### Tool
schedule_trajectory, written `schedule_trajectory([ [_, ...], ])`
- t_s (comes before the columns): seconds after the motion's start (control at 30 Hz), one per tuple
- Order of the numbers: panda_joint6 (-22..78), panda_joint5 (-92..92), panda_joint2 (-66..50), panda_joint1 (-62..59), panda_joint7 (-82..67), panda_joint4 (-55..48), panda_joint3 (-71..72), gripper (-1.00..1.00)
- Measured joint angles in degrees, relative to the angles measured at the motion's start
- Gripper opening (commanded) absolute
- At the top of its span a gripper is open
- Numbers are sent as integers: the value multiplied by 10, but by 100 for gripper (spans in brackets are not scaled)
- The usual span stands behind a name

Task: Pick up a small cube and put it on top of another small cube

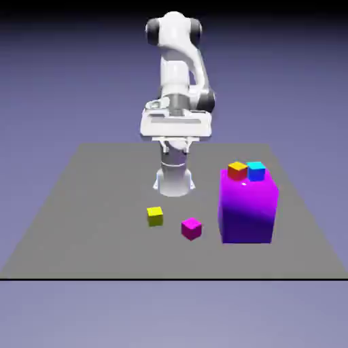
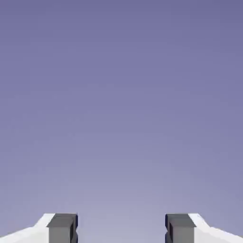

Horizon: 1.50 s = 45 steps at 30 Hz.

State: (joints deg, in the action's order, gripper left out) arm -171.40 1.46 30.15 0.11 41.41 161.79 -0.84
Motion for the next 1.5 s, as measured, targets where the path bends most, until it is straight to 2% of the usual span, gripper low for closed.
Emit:
schedule_trajectory([
  [0.37, 238, 133, -228, -52, -96, 72, -77, 0],
  [0.43, 240, 134, -231, -53, -97, 73, -77, 0],
  [0.7, 83, 198, -397, -69, -50, 64, -88, 0],
  [0.73, 78, 200, -403, -69, -48, 64, -88, -100],
  [0.8, 78, 200, -403, -69, -48, 64, -88, -100],
  [1.07, 235, 136, -237, -53, -96, 73, -78, -100],
  [1.13, 240, 134, -231, -53, -97, 73, -78, -100],
  [1.5, 378, -96, -237, -37, 138, -68, 133, -100],
])
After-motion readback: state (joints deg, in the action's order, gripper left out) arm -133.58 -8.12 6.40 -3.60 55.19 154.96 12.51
